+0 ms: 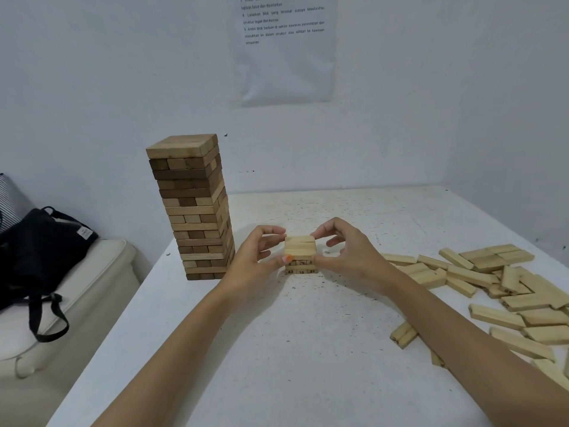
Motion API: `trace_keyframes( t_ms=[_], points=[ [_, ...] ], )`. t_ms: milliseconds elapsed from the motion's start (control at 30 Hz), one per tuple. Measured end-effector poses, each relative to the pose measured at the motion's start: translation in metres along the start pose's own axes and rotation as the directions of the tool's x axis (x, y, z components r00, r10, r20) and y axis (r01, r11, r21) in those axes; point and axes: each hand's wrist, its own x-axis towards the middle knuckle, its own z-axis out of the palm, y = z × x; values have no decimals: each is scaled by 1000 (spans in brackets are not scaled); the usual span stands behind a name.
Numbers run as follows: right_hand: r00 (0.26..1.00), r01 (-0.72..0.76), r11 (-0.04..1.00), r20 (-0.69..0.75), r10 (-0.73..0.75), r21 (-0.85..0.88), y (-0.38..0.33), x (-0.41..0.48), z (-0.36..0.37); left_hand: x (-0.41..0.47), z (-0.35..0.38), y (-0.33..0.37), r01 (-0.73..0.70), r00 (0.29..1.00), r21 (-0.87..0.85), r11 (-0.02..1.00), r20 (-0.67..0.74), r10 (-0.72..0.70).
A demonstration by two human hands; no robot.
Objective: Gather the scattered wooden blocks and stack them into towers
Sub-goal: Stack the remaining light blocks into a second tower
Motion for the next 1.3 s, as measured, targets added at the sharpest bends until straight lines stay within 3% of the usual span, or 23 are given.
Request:
trace_keyframes(
  t_ms=[333,467,533,600,700,933,1300],
  points=[
    [997,-48,999,57,47,21,-2,-2,-3,-10,5,12,32,999,7,999,-40,-32],
    [974,-227,919,48,223,323,-14,-10,1,-17,17,29,238,963,-225,945,-75,-260],
    [958,-281,869,60,282,407,-14,-13,12,-21,28,38,241,958,-414,878,-46,-284],
    [952,-293,837,58,302,463,-12,-13,25,-25,37,45,246,960,-483,841,3,-280],
    [950,-305,820,92,299,484,-6,-11,43,-26,43,43,203,975,-430,880,7,-222],
    [957,-290,814,132,260,503,-10,-14,55,-24,43,34,258,966,-399,880,81,-247],
    [957,-284,805,111,266,521,-25,-24,48,-30,50,48,230,968,-409,883,-2,-252]
  ],
)
